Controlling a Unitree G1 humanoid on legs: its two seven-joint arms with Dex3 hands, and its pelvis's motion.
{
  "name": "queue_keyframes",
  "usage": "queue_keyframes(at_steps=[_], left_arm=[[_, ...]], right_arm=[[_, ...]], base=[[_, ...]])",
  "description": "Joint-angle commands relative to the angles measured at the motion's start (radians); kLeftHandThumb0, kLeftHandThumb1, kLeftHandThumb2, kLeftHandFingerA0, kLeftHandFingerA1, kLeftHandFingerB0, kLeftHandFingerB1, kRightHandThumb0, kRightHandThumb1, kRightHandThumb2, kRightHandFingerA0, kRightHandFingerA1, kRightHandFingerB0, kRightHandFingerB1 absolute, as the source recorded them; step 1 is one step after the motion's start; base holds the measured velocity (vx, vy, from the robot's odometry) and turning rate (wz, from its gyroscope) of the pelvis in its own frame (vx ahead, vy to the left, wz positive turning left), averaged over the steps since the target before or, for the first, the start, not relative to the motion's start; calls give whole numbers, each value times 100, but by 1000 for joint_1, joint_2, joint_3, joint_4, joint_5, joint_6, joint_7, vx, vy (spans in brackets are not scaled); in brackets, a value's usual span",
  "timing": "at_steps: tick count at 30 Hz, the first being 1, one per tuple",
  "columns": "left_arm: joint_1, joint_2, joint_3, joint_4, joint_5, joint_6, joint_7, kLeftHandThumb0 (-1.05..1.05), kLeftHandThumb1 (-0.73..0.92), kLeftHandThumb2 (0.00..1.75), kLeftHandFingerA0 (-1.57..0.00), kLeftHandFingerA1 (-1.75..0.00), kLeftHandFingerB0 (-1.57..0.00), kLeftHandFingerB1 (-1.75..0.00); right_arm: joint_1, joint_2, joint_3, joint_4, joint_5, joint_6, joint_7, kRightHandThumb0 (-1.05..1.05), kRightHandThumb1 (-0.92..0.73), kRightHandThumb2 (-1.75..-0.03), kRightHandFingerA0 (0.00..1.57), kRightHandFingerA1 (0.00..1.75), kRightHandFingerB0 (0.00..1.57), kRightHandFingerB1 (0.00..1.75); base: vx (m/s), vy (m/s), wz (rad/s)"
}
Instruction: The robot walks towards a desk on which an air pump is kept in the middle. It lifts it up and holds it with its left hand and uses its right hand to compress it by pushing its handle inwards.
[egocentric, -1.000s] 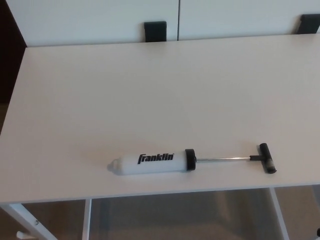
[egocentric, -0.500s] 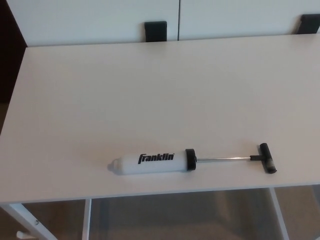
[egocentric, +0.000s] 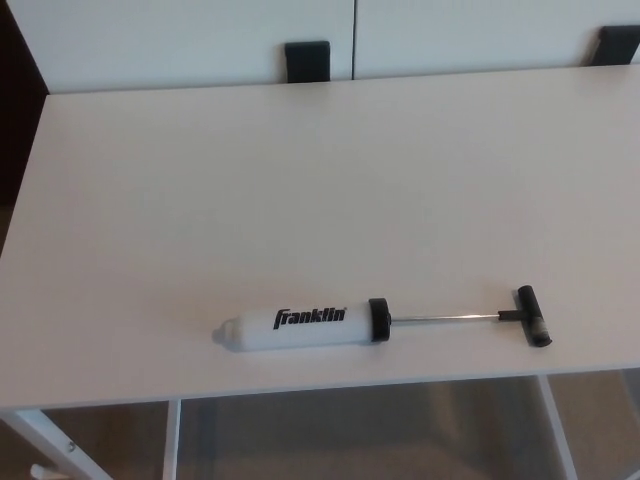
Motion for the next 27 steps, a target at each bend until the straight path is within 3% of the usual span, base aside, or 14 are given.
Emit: queue_keyframes(at_steps=[1, 7, 8, 14, 16, 27], left_arm=[[-416, 53, -889, -74, 772, 126, -244, -52, 39, 65, -23, -40, -10, -33], [-466, -29, -1049, -13, 861, 178, -251, -53, 41, 65, -20, -39, -9, -32], [-474, -43, -1077, 1, 873, 182, -255, -29, 33, 88, 0, -48, 0, -48], [-523, -80, -1176, 61, 899, 229, -265, -28, 35, 88, 0, -48, 0, -48], [-536, -91, -1208, 81, 923, 233, -264, -28, 33, 87, 0, -47, 0, -48], [-519, -168, -1401, 183, 1021, 251, -226, -27, 33, 87, 0, -49, 0, -48]], right_arm=[[2, 4, 4, -43, 14, 57, -10, -40, -60, -58, 85, 52, 71, 47], [13, 7, 8, -60, 15, 70, -12, -39, -62, -59, 80, 52, 70, 47], [10, 6, 7, -65, 17, 79, -15, -37, -62, -59, 80, 53, 70, 48], [-5, 2, 27, -33, -37, 31, -40, -38, -62, -59, 86, 50, 72, 46], [7, 1, 39, -42, -61, 17, -49, -35, -64, -59, 79, 48, 69, 45], [-5, 5, 34, -22, -13, 13, -7, -38, -64, -60, 83, 55, 71, 48]], base=[[0, 0, 0], [0, 0, 0], [0, 0, 0], [0, 0, 0], [0, 0, 0], [0, 0, 0]])
